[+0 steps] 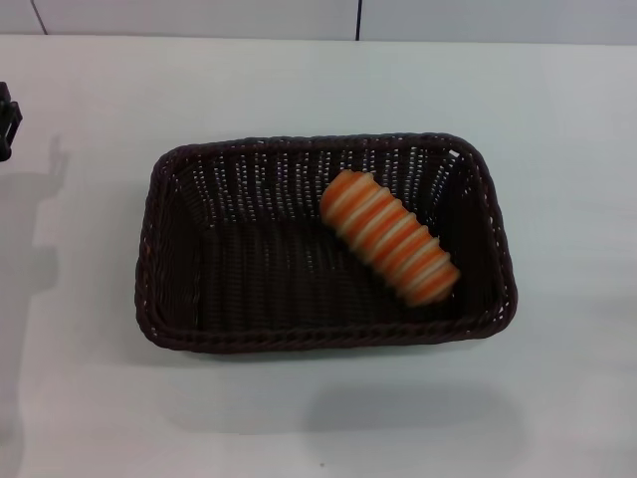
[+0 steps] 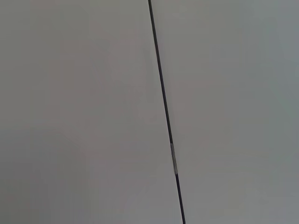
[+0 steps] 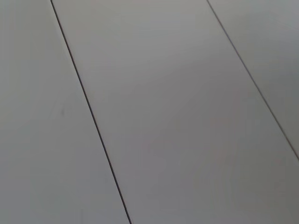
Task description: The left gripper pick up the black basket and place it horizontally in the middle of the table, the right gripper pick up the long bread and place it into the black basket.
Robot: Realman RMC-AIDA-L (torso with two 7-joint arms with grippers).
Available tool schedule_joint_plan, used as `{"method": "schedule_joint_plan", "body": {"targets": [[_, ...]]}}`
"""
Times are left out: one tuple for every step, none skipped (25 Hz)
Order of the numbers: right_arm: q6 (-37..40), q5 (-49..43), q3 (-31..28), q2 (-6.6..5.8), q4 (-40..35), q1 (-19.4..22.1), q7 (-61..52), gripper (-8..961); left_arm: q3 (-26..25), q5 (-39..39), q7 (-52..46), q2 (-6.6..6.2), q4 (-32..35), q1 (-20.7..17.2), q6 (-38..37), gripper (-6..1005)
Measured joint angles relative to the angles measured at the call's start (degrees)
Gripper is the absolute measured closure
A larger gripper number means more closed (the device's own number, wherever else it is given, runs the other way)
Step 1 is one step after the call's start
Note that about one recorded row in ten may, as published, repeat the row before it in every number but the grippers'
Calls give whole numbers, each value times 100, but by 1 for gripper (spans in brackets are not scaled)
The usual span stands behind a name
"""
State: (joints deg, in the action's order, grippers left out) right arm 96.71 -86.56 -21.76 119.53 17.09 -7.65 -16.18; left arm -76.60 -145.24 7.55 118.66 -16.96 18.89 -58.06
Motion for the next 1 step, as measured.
{"method": "schedule_joint_plan", "body": {"targets": [[0, 0, 0, 0, 0, 0, 0, 115, -1, 0, 0, 0, 0, 0, 0, 198]]}}
